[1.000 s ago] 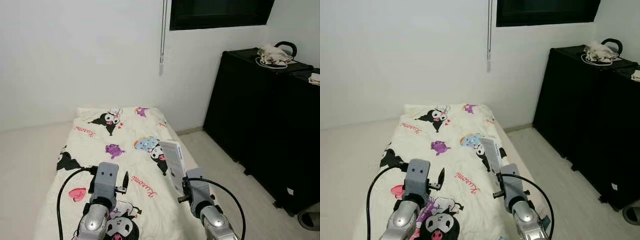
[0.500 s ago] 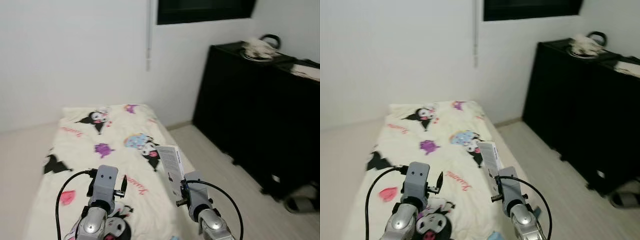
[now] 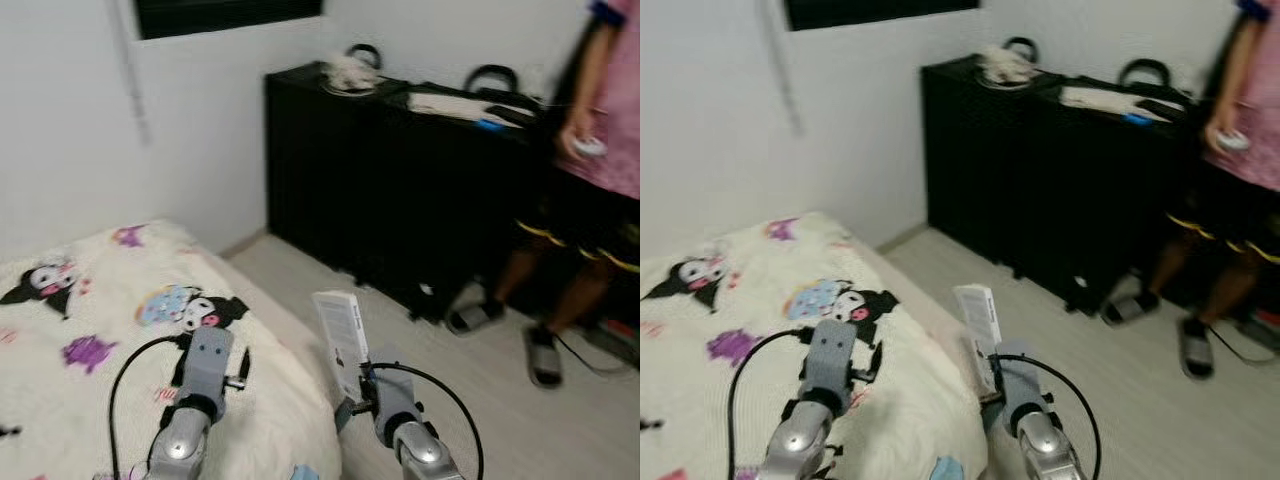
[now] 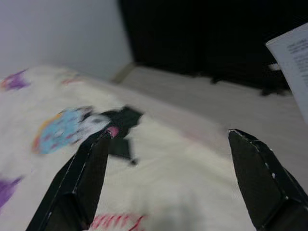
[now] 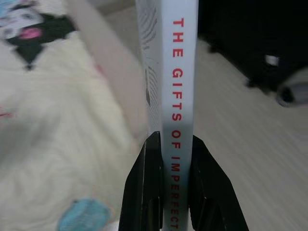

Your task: Clean up the room

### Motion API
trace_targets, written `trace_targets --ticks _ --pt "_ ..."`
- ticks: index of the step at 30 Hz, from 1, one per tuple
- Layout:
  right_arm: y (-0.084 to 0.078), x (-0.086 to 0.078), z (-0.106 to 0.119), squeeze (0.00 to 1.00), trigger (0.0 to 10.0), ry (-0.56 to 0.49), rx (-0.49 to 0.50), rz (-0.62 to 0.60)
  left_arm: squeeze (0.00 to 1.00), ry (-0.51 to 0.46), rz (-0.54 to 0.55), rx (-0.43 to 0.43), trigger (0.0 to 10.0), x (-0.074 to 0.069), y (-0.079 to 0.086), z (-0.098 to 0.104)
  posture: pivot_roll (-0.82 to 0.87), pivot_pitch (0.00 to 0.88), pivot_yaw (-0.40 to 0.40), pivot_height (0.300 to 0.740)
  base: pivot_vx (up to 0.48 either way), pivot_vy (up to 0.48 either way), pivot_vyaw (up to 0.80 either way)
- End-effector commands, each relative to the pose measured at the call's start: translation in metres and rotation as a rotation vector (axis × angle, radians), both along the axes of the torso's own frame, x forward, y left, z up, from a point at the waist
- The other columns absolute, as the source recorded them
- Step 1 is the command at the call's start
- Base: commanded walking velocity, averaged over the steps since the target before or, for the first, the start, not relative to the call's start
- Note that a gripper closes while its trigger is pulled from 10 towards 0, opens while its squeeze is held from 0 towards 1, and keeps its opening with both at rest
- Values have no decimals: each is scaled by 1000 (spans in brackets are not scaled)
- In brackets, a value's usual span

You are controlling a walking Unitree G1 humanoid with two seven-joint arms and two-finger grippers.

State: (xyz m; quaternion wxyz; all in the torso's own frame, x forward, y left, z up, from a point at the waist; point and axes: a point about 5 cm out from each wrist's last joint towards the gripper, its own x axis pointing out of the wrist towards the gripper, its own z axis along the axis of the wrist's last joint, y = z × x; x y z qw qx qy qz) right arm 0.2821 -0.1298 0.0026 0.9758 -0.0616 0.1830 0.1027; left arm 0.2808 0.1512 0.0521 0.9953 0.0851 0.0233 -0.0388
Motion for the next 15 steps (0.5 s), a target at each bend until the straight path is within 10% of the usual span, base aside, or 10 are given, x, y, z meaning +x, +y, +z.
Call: trace_targets --ticks 1,15 --pt "-2 6 7 0 10000 -34 15 -8 0 18 18 -7 10000 -2 1 -4 16 50 -28 740 0 0 -800" --pt "-6 8 8 0 10000 -28 -12 30 0 17 78 -27 10000 -5 5 -7 5 54 -64 740 0 0 -800"
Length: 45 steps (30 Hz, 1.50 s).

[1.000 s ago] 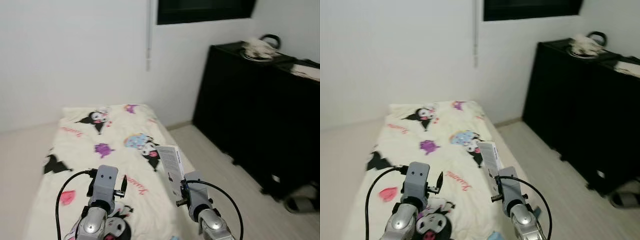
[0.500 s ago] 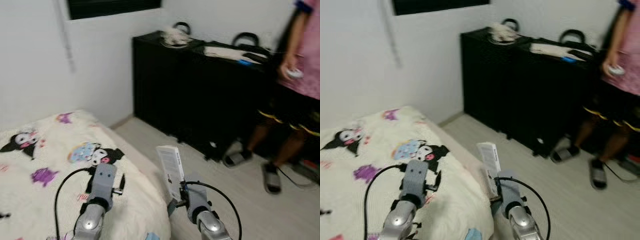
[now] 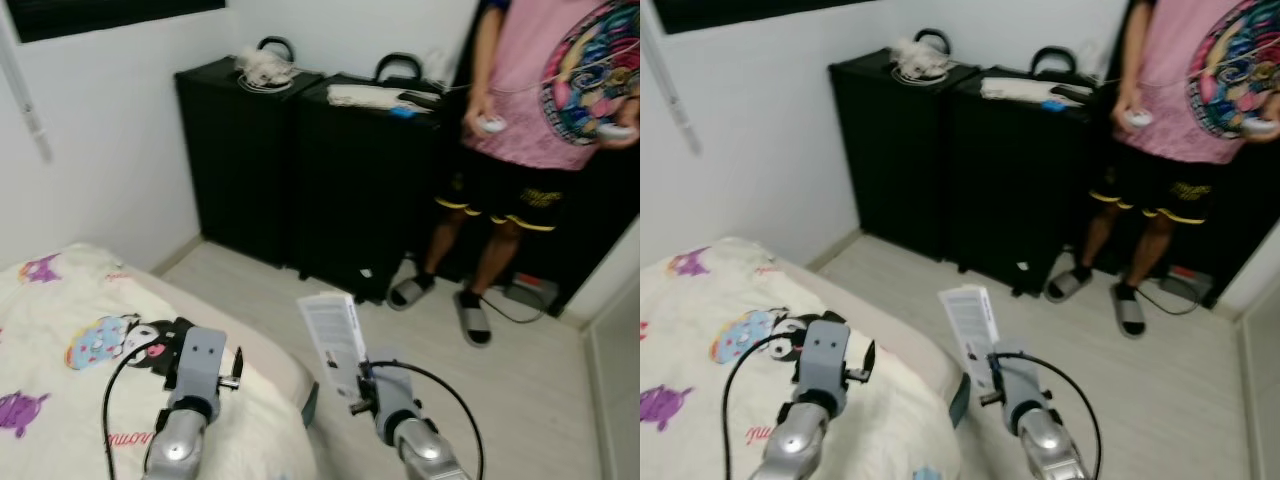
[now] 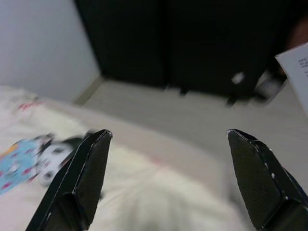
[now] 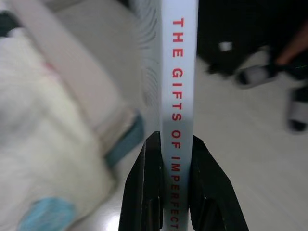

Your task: Clean up the room

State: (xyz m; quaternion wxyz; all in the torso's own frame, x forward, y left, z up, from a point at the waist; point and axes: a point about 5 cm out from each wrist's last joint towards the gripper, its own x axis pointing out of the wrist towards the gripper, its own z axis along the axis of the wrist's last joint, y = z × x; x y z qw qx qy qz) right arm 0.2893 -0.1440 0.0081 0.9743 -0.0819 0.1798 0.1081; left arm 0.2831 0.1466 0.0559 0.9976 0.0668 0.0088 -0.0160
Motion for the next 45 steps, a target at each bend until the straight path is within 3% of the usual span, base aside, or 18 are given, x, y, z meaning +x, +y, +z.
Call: trace_targets --ticks 1,45 --pt "7 1 2 0 10000 -17 22 14 0 49 37 7 10000 -7 9 -11 2 52 -72 740 0 0 -800" --pt "7 1 1 0 10000 -1 24 25 0 50 53 24 10000 -9 11 -14 8 35 -90 740 0 0 -800"
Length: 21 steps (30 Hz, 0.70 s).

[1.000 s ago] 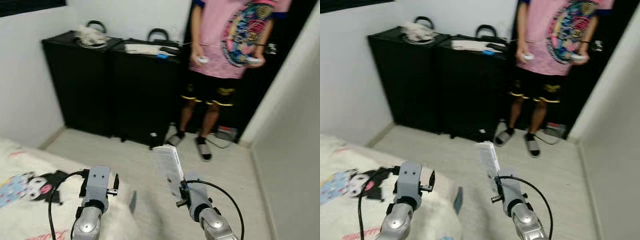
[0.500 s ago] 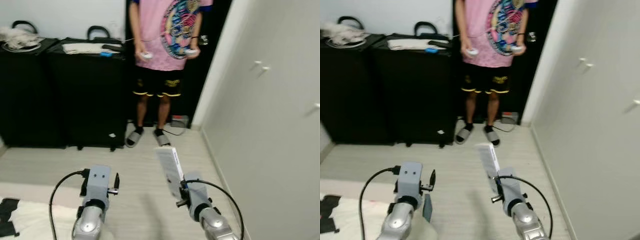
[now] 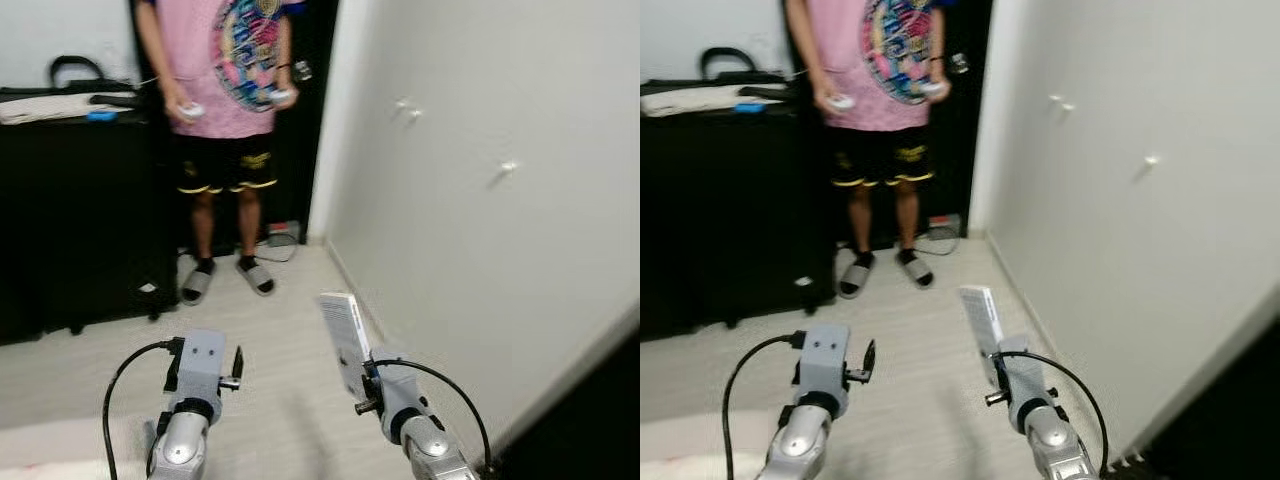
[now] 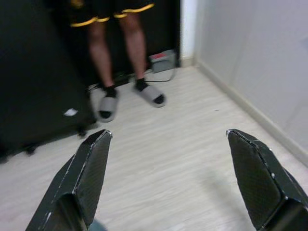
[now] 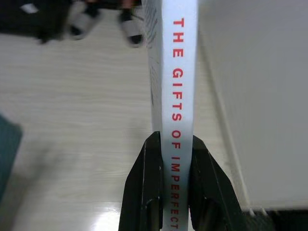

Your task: Clean up the room

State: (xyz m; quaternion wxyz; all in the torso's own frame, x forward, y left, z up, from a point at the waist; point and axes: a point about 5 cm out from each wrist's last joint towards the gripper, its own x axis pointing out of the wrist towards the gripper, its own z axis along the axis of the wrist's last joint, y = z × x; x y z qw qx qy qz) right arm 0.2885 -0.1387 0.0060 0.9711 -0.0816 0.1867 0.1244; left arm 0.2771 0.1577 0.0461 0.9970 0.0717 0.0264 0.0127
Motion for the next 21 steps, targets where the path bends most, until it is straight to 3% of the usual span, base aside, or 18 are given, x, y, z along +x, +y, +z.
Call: trace_targets --ticks 1,21 --pt "2 2 3 0 10000 -18 20 -7 0 19 -5 13 10000 -3 0 -4 8 35 -90 740 0 0 -800" --pt "-1 4 2 0 10000 -5 33 -53 0 26 -11 16 10000 0 -2 -4 9 43 -80 740 0 0 -800"
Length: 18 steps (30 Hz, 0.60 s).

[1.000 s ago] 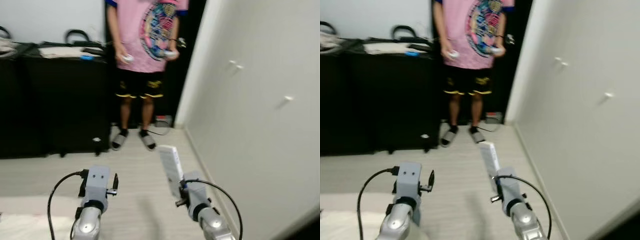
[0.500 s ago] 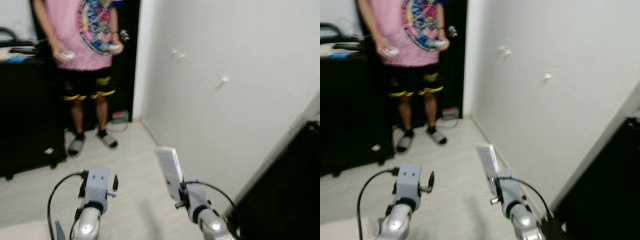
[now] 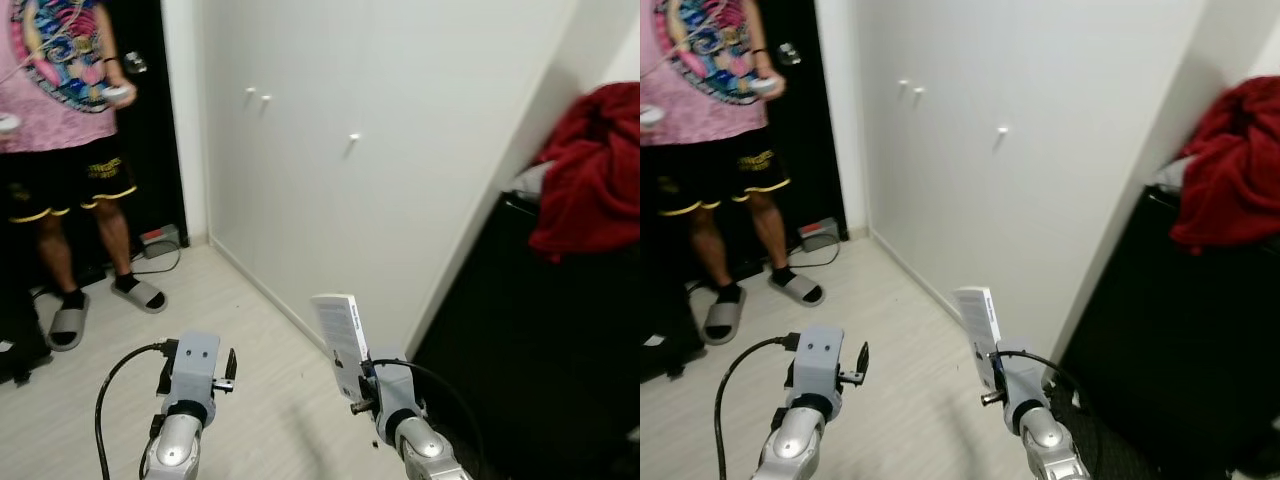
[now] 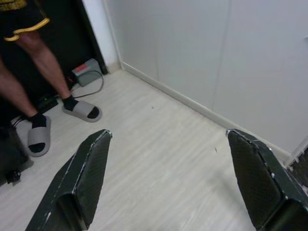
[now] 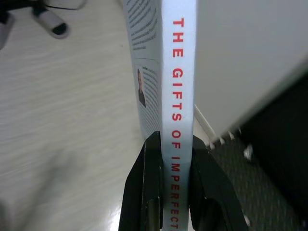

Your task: Clean up the room

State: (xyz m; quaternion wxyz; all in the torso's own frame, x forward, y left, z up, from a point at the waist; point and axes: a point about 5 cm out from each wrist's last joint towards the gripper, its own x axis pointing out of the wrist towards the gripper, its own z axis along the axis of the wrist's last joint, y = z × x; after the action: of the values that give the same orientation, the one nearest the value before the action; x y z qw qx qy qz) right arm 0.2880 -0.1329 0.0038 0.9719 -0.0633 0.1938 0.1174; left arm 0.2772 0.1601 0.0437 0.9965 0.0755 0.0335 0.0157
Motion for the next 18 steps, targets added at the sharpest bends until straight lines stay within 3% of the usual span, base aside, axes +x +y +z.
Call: trace_targets --ticks 1,18 --pt "-7 4 4 0 10000 -20 2 -35 0 13 -17 8 10000 -1 -4 -2 9 44 -79 740 0 0 -800" --pt "-12 5 4 0 10000 -9 21 -91 0 19 -24 11 10000 0 -4 -3 8 46 -73 740 0 0 -800"
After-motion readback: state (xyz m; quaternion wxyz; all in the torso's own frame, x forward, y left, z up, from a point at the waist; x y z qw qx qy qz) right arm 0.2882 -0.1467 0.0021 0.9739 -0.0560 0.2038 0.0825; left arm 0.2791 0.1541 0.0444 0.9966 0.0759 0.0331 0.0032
